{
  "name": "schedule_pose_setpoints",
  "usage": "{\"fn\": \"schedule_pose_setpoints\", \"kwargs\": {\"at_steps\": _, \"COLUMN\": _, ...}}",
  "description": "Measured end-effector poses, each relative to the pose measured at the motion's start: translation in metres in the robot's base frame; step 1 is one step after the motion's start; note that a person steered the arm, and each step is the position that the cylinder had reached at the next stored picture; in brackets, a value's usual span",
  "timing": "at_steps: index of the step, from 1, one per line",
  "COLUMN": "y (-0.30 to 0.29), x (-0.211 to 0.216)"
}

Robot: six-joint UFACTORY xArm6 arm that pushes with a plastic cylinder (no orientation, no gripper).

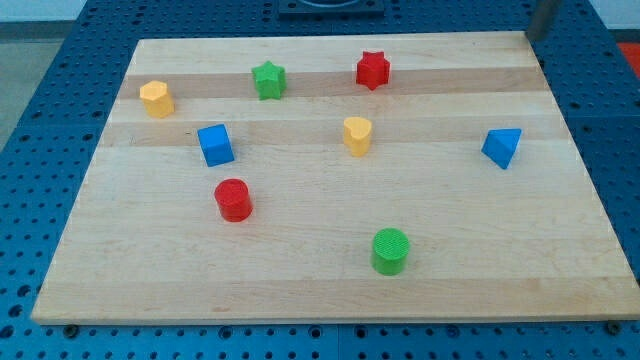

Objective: Point at the red star

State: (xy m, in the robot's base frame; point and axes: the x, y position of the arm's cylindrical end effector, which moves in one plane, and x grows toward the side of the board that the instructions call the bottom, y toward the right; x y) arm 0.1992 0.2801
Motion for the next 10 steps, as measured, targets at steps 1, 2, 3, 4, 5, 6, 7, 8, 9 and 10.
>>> {"fn": "schedule_pose_setpoints", "kwargs": {"at_steps": 1, "y": -0.050, "x": -0.008}}
{"fn": "schedule_pose_setpoints", "kwargs": {"at_steps": 2, "y": -0.098, "x": -0.008}}
{"fn": "schedule_pose_setpoints", "kwargs": {"at_steps": 3, "y": -0.129, "x": -0.007}}
{"fn": "schedule_pose_setpoints", "kwargs": {"at_steps": 4, "y": -0.225, "x": -0.006}}
{"fn": "schedule_pose_setpoints", "kwargs": {"at_steps": 5, "y": -0.267, "x": -0.006}}
{"fn": "schedule_pose_setpoints", "kwargs": {"at_steps": 6, "y": -0.268, "x": 0.002}}
{"fn": "schedule_pose_setpoints", "kwargs": {"at_steps": 7, "y": -0.268, "x": 0.040}}
{"fn": "schedule_pose_setpoints", "kwargs": {"at_steps": 8, "y": -0.268, "x": 0.057}}
{"fn": "schedule_pose_setpoints", "kwargs": {"at_steps": 9, "y": -0.268, "x": 0.059}}
{"fn": "schedule_pose_setpoints", "kwargs": {"at_steps": 10, "y": -0.271, "x": 0.069}}
